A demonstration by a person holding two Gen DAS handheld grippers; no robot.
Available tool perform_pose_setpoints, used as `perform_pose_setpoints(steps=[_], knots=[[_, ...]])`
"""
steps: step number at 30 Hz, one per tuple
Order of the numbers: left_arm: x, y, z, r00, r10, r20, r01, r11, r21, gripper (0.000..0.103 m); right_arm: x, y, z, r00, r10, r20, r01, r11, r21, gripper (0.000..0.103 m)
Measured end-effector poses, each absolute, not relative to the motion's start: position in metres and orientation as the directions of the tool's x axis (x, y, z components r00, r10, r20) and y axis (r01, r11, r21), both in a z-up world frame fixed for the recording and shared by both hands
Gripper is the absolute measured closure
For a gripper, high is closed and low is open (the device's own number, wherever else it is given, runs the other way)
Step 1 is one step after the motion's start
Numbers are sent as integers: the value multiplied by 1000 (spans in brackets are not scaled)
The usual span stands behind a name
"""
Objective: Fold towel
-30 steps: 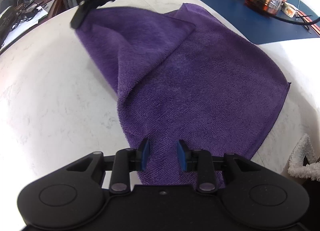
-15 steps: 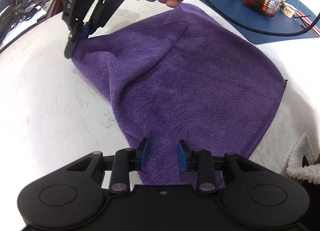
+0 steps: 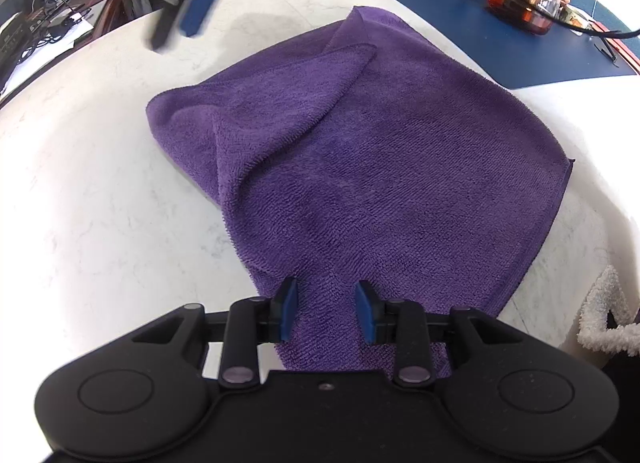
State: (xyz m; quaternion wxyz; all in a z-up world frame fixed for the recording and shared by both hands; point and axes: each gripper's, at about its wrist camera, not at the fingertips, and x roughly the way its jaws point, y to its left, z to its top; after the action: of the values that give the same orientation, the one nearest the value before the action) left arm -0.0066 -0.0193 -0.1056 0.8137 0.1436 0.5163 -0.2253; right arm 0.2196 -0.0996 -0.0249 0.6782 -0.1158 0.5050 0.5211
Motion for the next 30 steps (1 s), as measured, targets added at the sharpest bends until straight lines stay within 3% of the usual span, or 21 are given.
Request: perform_pose_setpoints(steps=[3,17,27,30], knots=[[-8,-19,-106,368,-219,-904,513,858,1,73,191,-103,-32,-19,508,-861,-882,397,254,60],[-9,-19,-107,372,-220,-902,513,858,3,72,158,-84,-60,65,375,-925,-941,330,68,65],[-8,-19,-108,373,-222,-901,518,855,4,71,153,-85,-71,88,351,-932,-947,319,30,64],[-8,-18,-108,373,-224,-900,520,854,3,70,150,-83,-70,93,346,-934,-954,298,16,70]])
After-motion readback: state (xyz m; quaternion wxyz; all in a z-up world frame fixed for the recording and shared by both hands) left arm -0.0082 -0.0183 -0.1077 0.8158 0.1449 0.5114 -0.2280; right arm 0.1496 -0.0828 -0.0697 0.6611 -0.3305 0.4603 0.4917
